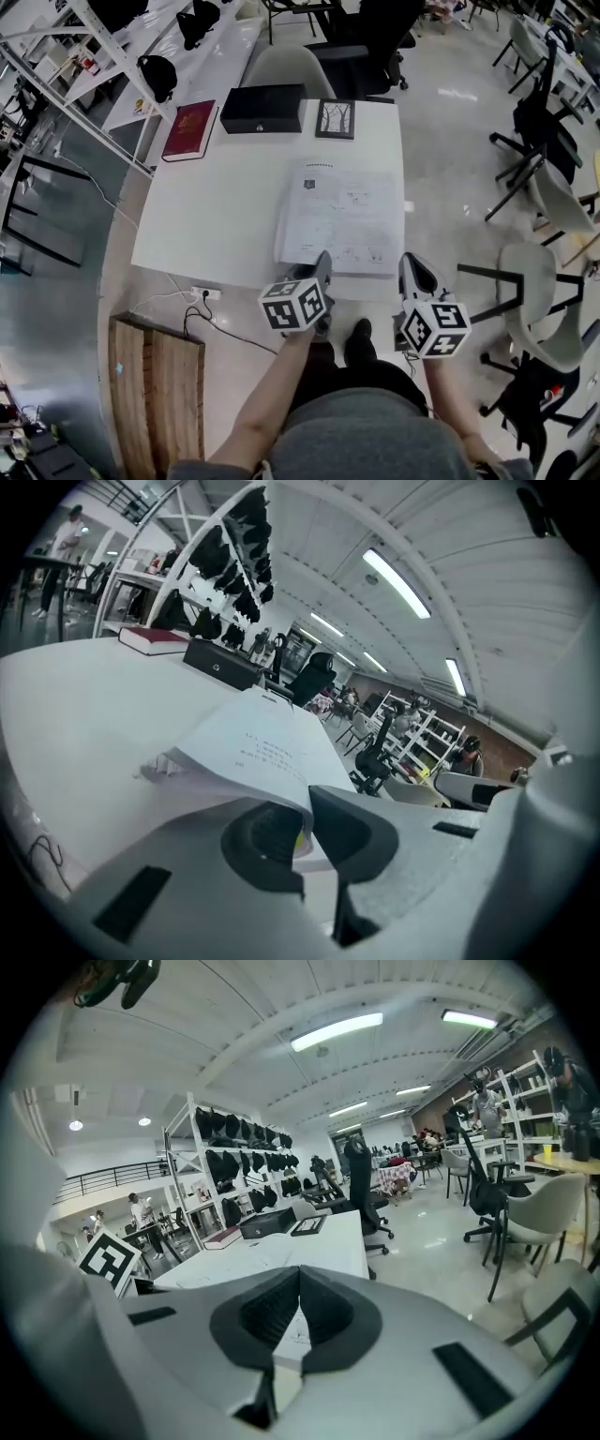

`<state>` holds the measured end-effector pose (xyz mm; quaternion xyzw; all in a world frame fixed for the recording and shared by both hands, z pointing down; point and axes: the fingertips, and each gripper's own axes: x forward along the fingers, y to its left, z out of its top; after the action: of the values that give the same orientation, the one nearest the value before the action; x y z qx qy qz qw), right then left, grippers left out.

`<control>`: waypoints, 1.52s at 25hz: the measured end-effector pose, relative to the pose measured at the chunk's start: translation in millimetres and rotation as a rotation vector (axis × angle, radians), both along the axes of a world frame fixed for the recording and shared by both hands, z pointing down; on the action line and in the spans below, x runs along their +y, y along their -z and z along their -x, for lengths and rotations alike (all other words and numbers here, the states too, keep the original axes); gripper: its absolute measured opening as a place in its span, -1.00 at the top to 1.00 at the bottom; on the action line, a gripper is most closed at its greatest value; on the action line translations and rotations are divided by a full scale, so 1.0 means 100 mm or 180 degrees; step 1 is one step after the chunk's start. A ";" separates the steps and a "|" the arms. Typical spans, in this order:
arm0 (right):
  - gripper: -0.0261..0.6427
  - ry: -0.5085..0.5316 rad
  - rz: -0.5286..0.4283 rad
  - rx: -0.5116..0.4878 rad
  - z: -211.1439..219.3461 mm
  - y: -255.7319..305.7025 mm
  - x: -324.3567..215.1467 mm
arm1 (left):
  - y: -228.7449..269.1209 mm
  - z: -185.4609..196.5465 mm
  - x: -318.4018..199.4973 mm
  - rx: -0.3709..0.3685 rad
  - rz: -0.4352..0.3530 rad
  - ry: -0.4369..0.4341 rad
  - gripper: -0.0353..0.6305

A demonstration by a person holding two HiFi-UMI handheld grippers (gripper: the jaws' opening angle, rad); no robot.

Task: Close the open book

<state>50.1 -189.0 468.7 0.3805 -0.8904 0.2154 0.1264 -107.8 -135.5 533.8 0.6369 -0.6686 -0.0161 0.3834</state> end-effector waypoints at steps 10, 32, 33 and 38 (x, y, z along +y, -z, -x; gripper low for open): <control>0.91 -0.0244 0.0030 -0.0019 -0.18 -0.02 0.02 | -0.09 -0.19 -0.10 -0.0187 0.0227 -0.0340 0.82; 0.91 -0.0760 0.0022 -0.0030 -0.52 -0.01 0.03 | -0.36 -0.53 -0.28 -0.0768 0.0779 -0.1336 0.81; 0.91 -0.0775 0.0019 -0.0030 -0.52 -0.01 0.03 | -0.36 -0.55 -0.28 -0.0795 0.0794 -0.1380 0.81; 0.91 -0.0838 0.0015 -0.0036 -0.54 -0.01 0.03 | -0.39 -0.60 -0.30 -0.0919 0.0865 -0.1565 0.80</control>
<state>104.2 -185.6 469.3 0.4926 -0.8330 0.2344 0.0928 -48.1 -165.1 573.2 0.7181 -0.5381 0.2572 0.3586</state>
